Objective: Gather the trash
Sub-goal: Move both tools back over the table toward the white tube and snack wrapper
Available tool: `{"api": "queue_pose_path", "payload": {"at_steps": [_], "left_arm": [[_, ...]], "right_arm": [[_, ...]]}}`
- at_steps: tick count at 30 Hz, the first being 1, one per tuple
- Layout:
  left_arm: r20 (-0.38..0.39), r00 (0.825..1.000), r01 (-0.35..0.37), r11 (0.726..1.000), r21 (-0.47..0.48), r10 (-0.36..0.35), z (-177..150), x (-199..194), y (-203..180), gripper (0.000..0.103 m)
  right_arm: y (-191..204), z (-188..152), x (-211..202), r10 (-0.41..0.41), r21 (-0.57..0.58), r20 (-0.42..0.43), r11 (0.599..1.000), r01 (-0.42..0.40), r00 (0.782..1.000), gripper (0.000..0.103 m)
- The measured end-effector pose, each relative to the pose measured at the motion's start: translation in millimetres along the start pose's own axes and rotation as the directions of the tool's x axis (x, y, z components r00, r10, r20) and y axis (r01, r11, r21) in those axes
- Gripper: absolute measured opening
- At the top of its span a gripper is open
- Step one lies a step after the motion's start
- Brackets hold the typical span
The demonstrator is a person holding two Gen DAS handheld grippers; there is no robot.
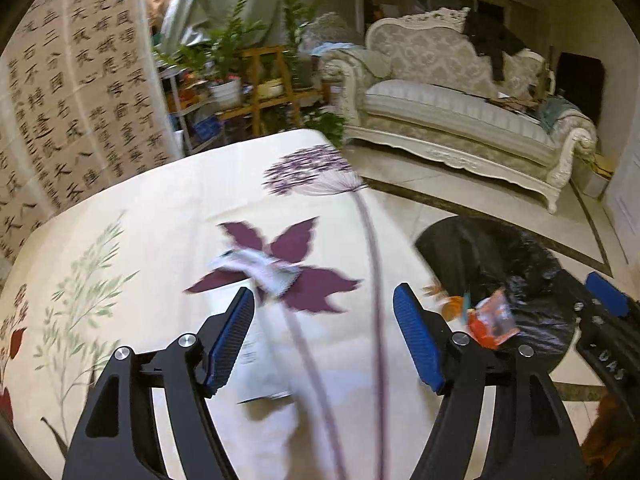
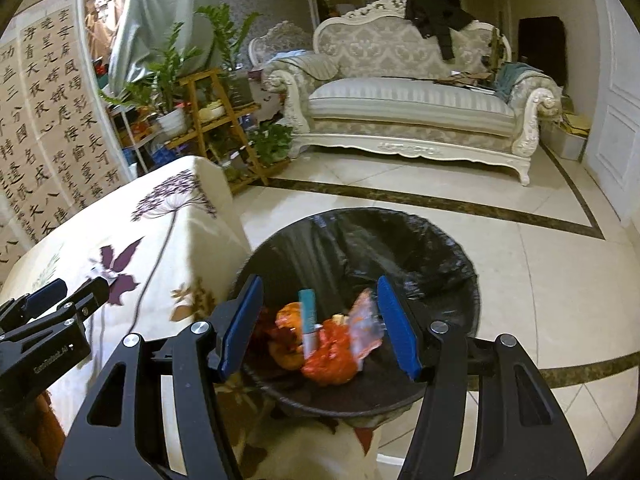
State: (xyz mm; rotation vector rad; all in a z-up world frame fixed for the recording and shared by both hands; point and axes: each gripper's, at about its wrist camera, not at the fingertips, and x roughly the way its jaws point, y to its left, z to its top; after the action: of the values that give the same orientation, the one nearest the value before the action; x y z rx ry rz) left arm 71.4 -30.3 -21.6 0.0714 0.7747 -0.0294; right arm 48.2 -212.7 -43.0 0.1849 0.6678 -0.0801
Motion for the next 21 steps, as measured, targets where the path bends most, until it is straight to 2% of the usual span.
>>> {"api": "queue_pose_path", "payload": {"at_steps": [5,9,21], "left_arm": [[-0.036,0.998,-0.049,0.998,-0.043,0.048,-10.8,5.2,24.9,0.070],[-0.065,0.996,-0.063,0.996,-0.061,0.059,-16.0,11.1,37.6,0.070],[-0.138,0.990,-0.020,0.995,-0.101,0.006,-20.0,26.5,48.3,0.070]], "right_arm": [[17.9,-2.8,-1.9,0.027,-0.021,-0.006,0.999,-0.027,1.000,0.059],[28.7,-5.6,-2.6,0.041,-0.038,-0.013,0.998,-0.041,0.999,0.059],[43.5,-12.2,-0.2,0.060,-0.066,-0.038,0.996,-0.063,0.997,0.059]]}}
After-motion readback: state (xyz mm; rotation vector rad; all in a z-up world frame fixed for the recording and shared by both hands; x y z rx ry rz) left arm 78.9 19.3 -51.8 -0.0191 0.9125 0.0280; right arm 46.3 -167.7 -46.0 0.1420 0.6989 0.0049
